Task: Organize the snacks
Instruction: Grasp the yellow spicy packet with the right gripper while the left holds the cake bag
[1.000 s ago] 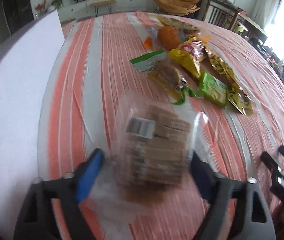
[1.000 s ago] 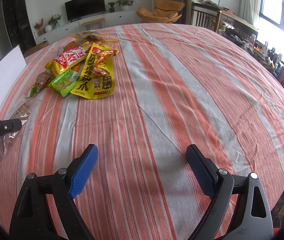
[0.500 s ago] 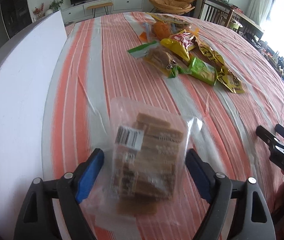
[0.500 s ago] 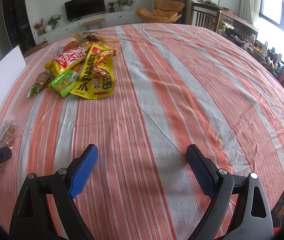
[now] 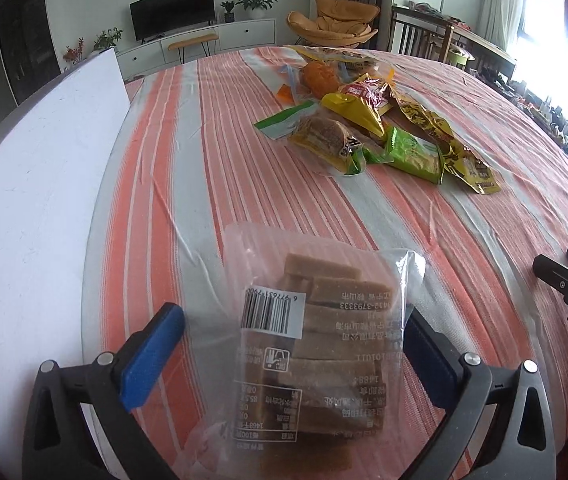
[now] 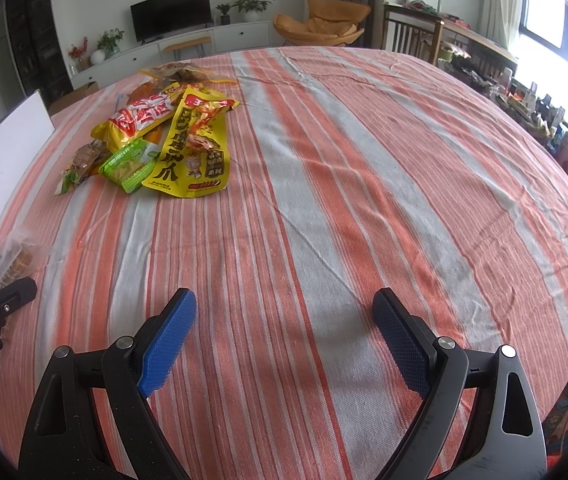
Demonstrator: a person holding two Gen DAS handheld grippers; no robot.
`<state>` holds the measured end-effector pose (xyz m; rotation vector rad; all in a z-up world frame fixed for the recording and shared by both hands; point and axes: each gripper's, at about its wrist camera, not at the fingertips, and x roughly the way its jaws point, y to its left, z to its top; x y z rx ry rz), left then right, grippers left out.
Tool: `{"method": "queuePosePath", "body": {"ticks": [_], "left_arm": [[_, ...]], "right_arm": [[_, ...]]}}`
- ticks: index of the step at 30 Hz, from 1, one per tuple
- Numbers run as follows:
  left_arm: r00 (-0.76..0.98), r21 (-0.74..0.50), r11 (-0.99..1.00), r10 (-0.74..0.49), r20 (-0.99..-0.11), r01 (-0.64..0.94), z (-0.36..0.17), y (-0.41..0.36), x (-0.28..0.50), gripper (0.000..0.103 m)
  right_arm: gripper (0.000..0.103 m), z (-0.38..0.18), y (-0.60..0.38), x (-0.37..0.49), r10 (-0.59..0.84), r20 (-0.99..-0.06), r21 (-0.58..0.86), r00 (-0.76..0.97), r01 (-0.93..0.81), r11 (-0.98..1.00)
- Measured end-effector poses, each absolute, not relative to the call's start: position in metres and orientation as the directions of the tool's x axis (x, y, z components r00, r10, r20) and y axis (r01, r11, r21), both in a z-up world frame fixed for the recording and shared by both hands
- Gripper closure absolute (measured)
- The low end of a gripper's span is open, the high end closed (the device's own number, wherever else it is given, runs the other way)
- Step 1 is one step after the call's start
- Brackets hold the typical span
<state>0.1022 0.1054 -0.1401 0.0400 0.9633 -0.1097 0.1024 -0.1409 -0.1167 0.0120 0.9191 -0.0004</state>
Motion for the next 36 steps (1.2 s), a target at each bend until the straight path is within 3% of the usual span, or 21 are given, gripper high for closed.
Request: {"method": "queuePosePath", "body": {"ticks": [4, 7, 14, 16, 18, 21, 34, 36], "left_arm": [[0.566, -0.015, 0.994, -0.075, -0.821, 0.110, -0.140, 0.105, 0.102, 0.000], [0.566, -0.013, 0.994, -0.072, -0.821, 0.107, -0.140, 0.105, 0.103, 0.000], [0.566, -0.014, 0.994, -0.073, -0.821, 0.107, -0.140, 0.106, 0.102, 0.000], [0.567, -0.014, 0.994, -0.073, -0.821, 0.108, -0.140, 0.105, 0.102, 0.000], [0.567, -0.014, 0.994, -0.073, -0.821, 0.107, -0.140, 0.105, 0.102, 0.000], [0.567, -0.014, 0.994, -0.073, -0.820, 0.107, -0.140, 0.105, 0.102, 0.000], [0.568, -0.014, 0.994, -0.073, -0.820, 0.107, -0.140, 0.105, 0.103, 0.000], [0.568, -0.015, 0.994, -0.074, -0.820, 0.107, -0.140, 0.105, 0.103, 0.000]], "right_arm": [[0.012, -0.113, -0.144, 0.114, 0.030, -0.822, 0.036, 0.569, -0.001, 0.999], [0.013, -0.101, -0.148, 0.144, 0.137, -0.829, 0.171, 0.542, 0.013, 0.985], [0.016, -0.099, -0.097, 0.248, 0.172, -0.877, 0.151, 0.449, -0.081, 0.985], [0.023, -0.106, -0.089, 0.263, 0.167, -0.888, 0.145, 0.429, -0.082, 0.986], [0.046, -0.108, -0.079, 0.269, 0.131, -0.891, 0.097, 0.435, -0.098, 0.990], [0.048, -0.108, -0.082, 0.269, 0.137, -0.899, 0.110, 0.417, -0.088, 0.990], [0.043, -0.111, -0.136, 0.124, 0.062, -0.841, 0.054, 0.538, -0.031, 0.998], [0.023, -0.113, -0.132, 0.113, 0.047, -0.816, 0.044, 0.576, -0.020, 0.999]]}}
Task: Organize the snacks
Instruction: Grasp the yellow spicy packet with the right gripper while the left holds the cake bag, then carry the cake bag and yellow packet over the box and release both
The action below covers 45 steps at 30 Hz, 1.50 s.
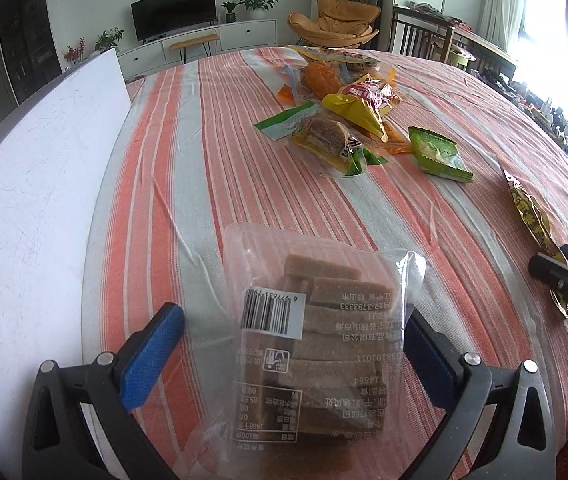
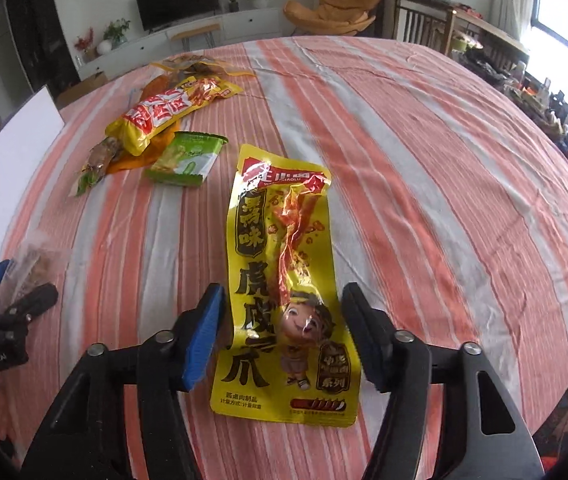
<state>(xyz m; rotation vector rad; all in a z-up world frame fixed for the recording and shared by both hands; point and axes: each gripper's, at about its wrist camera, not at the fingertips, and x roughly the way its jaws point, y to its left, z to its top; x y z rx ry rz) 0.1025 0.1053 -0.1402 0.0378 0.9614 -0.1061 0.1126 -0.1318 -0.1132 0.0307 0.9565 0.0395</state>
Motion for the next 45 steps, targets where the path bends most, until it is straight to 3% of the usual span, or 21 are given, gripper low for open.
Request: {"method": "queuePosePath", "body": {"ticks": [6, 45], "left_arm": [[0.568, -0.016, 0.994, -0.074, -0.820, 0.107, -0.1403, 0.1050, 0.1026, 0.000], [0.569, -0.017, 0.994, -0.075, -0.819, 0.107, -0.1400, 0.1051, 0.1016, 0.000]], "right_arm": [[0.016, -0.1177, -0.1241, 0.1165, 0.023, -0.800, 0.006, 0.599, -0.030, 1.000], [0.016, -0.1191, -0.1242, 0.1131, 0.027, -0.798, 0.008, 0.602, -0.034, 0.999]]}}
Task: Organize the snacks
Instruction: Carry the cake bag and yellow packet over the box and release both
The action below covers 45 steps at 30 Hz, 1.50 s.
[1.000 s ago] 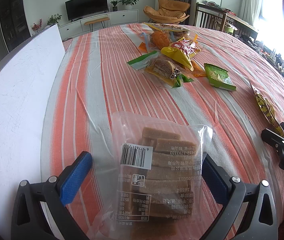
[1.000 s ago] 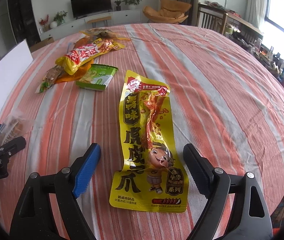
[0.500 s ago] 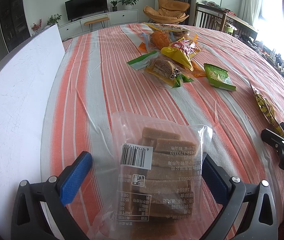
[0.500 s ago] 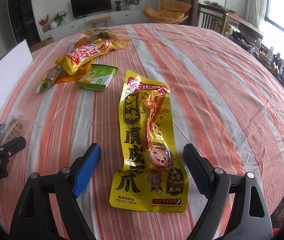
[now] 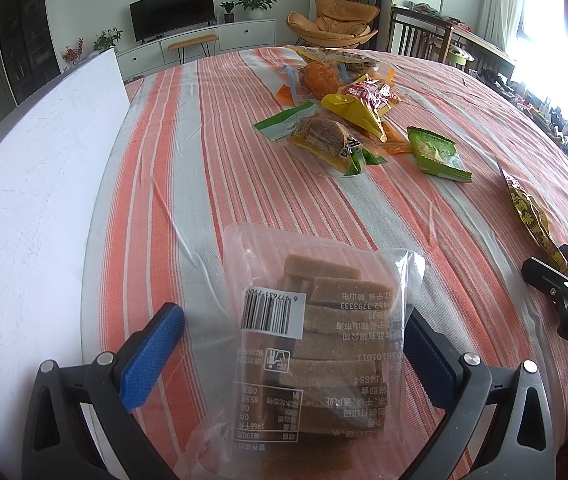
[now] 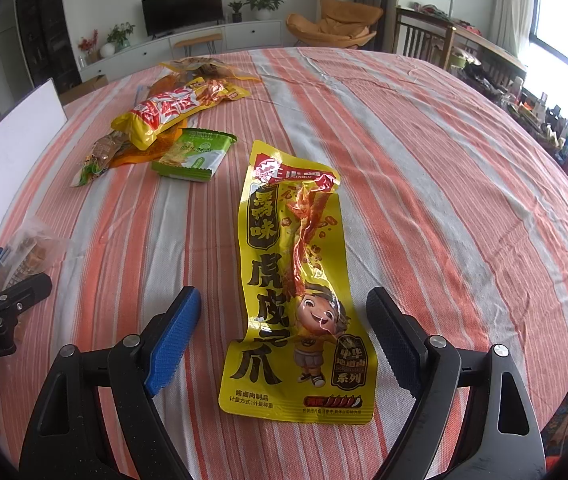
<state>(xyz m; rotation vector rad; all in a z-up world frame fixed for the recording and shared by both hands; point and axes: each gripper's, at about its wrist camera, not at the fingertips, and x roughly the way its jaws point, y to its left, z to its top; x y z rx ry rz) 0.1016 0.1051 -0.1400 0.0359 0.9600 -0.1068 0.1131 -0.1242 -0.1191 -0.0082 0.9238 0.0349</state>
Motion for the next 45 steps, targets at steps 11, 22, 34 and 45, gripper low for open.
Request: {"method": "queuePosePath", "body": {"ticks": [11, 22, 34, 45], "left_arm": [[0.456, -0.013, 0.987, -0.087, -0.886, 0.162, -0.137, 0.103, 0.110, 0.000], [0.426, -0.092, 0.989, -0.135, -0.895, 0.119, -0.121, 0.116, 0.100, 0.052], [0.479, -0.495, 0.866, -0.461, -0.747, 0.061, -0.058, 0.146, 0.068, 0.052], [0.707, -0.346, 0.915, -0.105, -0.699, -0.206, 0.045, 0.312, 0.008, 0.051]], "right_arm": [[0.011, -0.118, -0.125, 0.109, 0.049, -0.804, 0.020, 0.593, -0.056, 0.998], [0.054, -0.105, -0.131, 0.139, 0.075, -0.902, 0.020, 0.425, -0.133, 0.991], [0.065, -0.077, -0.172, 0.122, 0.462, -0.779, 0.515, 0.424, 0.013, 0.857], [0.064, 0.069, 0.012, 0.113, 0.788, -0.543, 0.679, 0.290, -0.400, 0.615]]}}
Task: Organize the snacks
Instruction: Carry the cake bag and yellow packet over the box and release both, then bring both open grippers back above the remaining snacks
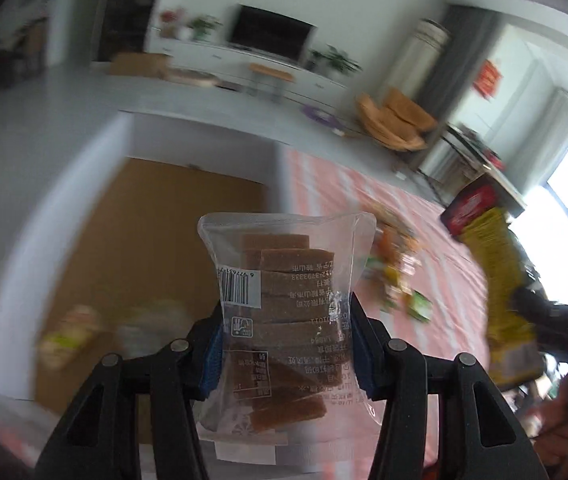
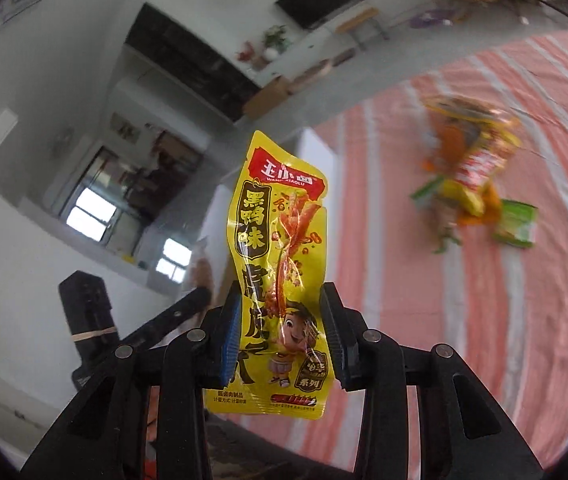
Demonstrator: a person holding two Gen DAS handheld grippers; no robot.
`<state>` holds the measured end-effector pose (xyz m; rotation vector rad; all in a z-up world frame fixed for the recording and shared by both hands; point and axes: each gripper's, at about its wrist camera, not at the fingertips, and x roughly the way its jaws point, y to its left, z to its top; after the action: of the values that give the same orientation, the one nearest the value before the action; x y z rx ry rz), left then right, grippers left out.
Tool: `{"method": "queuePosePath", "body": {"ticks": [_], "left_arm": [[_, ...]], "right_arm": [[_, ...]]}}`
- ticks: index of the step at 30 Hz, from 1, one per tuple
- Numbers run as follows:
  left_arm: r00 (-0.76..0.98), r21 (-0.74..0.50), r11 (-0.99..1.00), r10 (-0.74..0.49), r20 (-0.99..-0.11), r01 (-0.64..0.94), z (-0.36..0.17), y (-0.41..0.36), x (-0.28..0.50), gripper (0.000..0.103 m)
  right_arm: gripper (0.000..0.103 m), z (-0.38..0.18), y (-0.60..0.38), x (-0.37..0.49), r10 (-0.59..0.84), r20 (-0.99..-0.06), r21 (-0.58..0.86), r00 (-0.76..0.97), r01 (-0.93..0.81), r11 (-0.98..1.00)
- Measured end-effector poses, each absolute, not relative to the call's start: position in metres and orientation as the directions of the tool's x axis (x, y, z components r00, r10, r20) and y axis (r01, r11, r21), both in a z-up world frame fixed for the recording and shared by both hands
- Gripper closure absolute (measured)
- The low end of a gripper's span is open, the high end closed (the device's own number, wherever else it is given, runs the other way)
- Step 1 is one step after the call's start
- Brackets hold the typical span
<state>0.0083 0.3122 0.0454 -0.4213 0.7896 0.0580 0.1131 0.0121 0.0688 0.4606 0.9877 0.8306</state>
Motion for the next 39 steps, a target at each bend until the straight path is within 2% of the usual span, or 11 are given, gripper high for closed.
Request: {"method": "queuePosePath", "body": {"ticks": [2, 3, 5, 12, 15, 19, 23, 26, 28, 33, 39], "left_arm": [[0.692, -0.324, 0.897, -0.028, -0.721, -0.300, 0.041, 0.345, -0.004, 0.048], [0.681, -0.315, 0.883, 0.007, -0.732, -0.347, 0.038, 0.359, -0.010, 0.043], [0.673, -0.308, 0.854, 0.064, -0.737, -0.419, 0.032, 0.382, -0.022, 0.022], [0.693, -0.331, 0.815, 0.116, -0.712, -0.476, 0.022, 0.393, -0.041, 0.021], [0.728, -0.369, 0.848, 0.029, -0.685, -0.381, 0.027, 0.369, -0.032, 0.021], [0.743, -0.389, 0.909, -0.155, -0.651, -0.152, 0.046, 0.295, -0.005, 0.021], [0.676, -0.384, 0.918, -0.346, -0.650, 0.100, 0.050, 0.194, 0.016, 0.011], [0.591, -0.383, 0.900, -0.426, -0.685, 0.206, 0.026, 0.122, 0.034, 0.008], [0.556, -0.353, 0.909, -0.414, -0.720, 0.220, -0.004, 0.091, 0.050, 0.008], [0.564, -0.184, 0.976, -0.216, -0.797, 0.113, -0.077, 0.065, 0.092, 0.008], [0.563, -0.092, 0.996, -0.074, -0.823, -0.003, -0.138, 0.099, 0.110, 0.009]], "right_arm": [[0.060, 0.087, 0.067, 0.107, 0.824, -0.526, 0.676, 0.211, -0.484, 0.555], [0.049, 0.092, 0.094, 0.104, 0.841, -0.511, 0.679, 0.176, -0.518, 0.521], [0.026, 0.095, 0.140, 0.100, 0.847, -0.519, 0.663, 0.117, -0.571, 0.485], [0.026, 0.078, 0.144, 0.105, 0.790, -0.582, 0.574, 0.192, -0.591, 0.567], [0.026, 0.056, 0.097, 0.112, 0.678, -0.640, 0.446, 0.360, -0.545, 0.710], [0.026, -0.005, 0.021, 0.124, 0.386, -0.733, 0.192, 0.561, -0.373, 0.908], [0.026, -0.075, -0.058, 0.133, 0.125, -0.794, 0.040, 0.594, -0.155, 0.987], [0.026, -0.112, -0.101, 0.137, 0.012, -0.812, -0.007, 0.584, -0.031, 0.999], [0.026, -0.126, -0.124, 0.141, -0.018, -0.827, -0.008, 0.562, 0.021, 1.000], [0.024, -0.124, -0.141, 0.136, -0.028, -0.792, -0.014, 0.609, 0.028, 1.000], [0.020, -0.117, -0.137, 0.124, -0.014, -0.788, 0.005, 0.615, 0.028, 1.000]]}}
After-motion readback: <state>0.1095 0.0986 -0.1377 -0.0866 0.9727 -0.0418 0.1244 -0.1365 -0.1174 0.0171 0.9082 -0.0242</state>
